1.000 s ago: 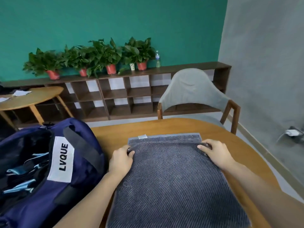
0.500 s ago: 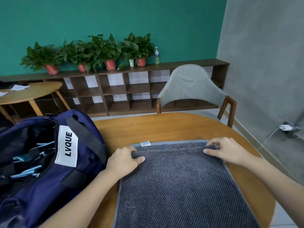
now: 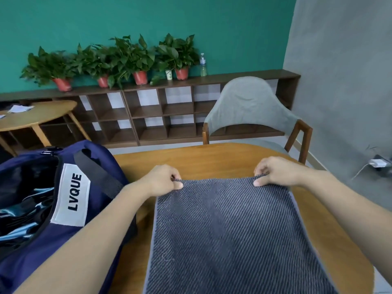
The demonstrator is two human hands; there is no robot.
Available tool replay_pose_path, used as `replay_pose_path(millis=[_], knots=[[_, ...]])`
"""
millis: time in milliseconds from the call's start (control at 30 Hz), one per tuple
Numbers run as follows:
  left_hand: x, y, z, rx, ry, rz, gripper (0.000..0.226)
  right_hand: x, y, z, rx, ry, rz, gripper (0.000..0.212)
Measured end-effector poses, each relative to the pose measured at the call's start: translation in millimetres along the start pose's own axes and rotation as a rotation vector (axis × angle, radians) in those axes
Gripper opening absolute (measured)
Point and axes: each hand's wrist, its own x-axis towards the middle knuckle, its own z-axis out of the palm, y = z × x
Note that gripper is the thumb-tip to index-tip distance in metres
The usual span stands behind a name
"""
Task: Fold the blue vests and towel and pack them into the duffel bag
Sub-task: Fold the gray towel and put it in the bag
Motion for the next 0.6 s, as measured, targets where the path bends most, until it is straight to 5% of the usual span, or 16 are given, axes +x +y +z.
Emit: replay_pose_path(millis=[333,600], knots=[[35,-24,38,-0.03,-0.012,-0.006,0.012,34,32,27,-0.023,-0.039,0.025,0.019],[11,-14,14,-0.154,0.034,0.017,0.017,4,26,13,0.037,0.104,-0.019,0.014]])
